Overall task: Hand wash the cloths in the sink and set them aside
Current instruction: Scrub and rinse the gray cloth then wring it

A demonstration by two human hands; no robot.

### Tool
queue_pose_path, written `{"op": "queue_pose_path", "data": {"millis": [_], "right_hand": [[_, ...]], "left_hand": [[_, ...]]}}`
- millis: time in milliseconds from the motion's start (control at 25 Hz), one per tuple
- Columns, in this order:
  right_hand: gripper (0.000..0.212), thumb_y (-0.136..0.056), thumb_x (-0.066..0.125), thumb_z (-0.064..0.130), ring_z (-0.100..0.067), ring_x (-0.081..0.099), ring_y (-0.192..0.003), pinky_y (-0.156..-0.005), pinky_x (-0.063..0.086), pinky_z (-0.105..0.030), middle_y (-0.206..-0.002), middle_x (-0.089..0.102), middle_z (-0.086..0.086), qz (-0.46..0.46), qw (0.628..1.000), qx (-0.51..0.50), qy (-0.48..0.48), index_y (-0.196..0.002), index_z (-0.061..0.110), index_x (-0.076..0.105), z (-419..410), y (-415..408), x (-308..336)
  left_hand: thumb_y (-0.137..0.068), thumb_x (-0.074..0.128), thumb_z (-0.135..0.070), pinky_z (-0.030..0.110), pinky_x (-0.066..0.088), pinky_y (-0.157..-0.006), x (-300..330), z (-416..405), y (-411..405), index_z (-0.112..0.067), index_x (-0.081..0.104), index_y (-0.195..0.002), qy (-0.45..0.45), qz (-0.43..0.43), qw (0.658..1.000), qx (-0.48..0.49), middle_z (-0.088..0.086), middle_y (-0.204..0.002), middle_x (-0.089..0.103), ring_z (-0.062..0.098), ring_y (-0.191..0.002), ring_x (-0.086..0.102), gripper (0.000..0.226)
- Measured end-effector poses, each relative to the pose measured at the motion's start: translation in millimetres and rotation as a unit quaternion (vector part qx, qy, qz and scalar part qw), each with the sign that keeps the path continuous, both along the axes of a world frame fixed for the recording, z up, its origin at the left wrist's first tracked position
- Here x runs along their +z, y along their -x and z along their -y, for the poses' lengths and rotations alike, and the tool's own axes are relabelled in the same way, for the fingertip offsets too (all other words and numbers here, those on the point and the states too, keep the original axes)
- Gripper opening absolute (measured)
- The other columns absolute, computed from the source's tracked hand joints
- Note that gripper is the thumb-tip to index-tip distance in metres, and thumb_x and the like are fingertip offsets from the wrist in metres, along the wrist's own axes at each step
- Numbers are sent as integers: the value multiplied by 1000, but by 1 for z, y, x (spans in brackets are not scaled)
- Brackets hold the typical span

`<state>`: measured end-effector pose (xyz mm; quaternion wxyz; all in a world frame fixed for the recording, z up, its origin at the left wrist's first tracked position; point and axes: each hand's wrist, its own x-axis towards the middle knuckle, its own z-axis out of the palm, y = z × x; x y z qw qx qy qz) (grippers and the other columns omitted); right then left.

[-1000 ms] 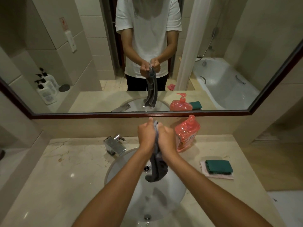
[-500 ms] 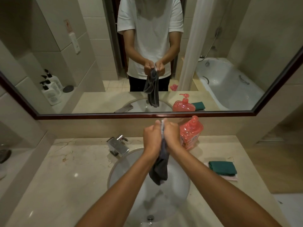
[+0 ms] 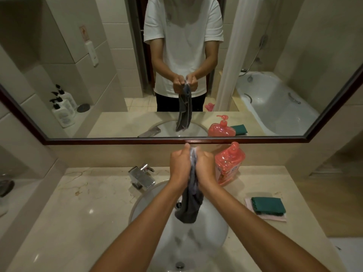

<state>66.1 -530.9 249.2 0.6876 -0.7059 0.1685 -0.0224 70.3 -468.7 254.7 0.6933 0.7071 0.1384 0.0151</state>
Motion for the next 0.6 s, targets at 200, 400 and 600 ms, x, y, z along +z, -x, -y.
{"op": "queue_pose_path", "data": {"millis": [200, 400, 600], "right_hand": [[40, -103, 48, 24, -8, 64, -55, -53, 48, -25, -54, 61, 3, -11, 999, -23, -31, -66, 13, 60, 4, -4, -2], [43, -103, 48, 29, -15, 67, -57, -51, 53, -27, -54, 62, 0, 20, 1000, 4, 15, -68, 13, 65, -6, 13, -5], [41, -102, 49, 23, -11, 54, -52, -50, 42, -22, -51, 53, 4, 29, 998, -19, -49, -62, 17, 54, 8, -7, 14]], "left_hand": [[-102, 49, -35, 29, 45, -57, -5, 2, 7, -20, 62, -63, -4, 10, 1000, -15, 3, -59, 59, 16, -59, 57, 43], [-104, 49, -33, 28, 41, -55, 0, -8, -5, -12, 59, -63, -14, 7, 1000, 14, 1, -53, 51, 15, -52, 49, 47], [-101, 50, -37, 24, 40, -48, 1, 6, 13, -22, 55, -49, -37, 35, 999, -13, -6, -49, 54, 8, -48, 51, 54]]}}
